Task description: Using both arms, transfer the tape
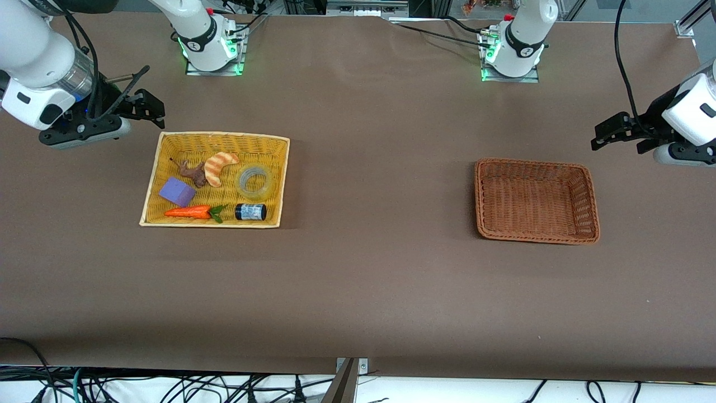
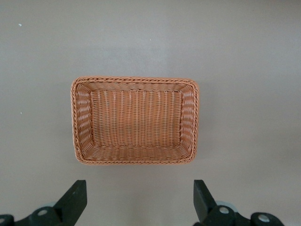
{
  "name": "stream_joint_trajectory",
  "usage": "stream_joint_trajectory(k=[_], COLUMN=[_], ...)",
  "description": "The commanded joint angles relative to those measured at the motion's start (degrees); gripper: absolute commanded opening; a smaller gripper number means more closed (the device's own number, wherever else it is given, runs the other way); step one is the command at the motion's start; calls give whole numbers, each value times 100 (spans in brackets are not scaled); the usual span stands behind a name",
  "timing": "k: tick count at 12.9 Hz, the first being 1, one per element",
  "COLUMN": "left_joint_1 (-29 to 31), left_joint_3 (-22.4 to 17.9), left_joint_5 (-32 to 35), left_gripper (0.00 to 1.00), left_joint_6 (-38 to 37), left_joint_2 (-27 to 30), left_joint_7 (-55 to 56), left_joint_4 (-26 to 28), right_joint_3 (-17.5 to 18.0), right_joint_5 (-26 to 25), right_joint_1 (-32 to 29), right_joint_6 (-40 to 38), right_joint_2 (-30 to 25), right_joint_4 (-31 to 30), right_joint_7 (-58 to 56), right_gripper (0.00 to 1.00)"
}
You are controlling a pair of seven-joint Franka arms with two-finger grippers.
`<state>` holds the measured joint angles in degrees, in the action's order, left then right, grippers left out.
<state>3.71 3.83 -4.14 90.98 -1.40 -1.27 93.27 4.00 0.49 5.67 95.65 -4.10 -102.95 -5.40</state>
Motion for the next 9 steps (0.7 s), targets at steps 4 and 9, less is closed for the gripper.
stream_joint_trajectory(k=[4,9], left_joint_1=[-37,-37], left_joint_3=[4,4], left_joint_5=[53,53], left_gripper=[100,100], left_joint_6=[-37,-37], left_joint_2=[-80,-80], left_joint_7=[74,65], left_joint_4=[-160,-160], right_joint_3=[5,5], right_joint_5=[74,83], right_joint_1=[-14,-14], right_joint_6=[33,51], right_joint_2=[-144,-135], right_joint_4=[-120,-208], right_joint_7=[-136,-119], right_gripper=[100,100])
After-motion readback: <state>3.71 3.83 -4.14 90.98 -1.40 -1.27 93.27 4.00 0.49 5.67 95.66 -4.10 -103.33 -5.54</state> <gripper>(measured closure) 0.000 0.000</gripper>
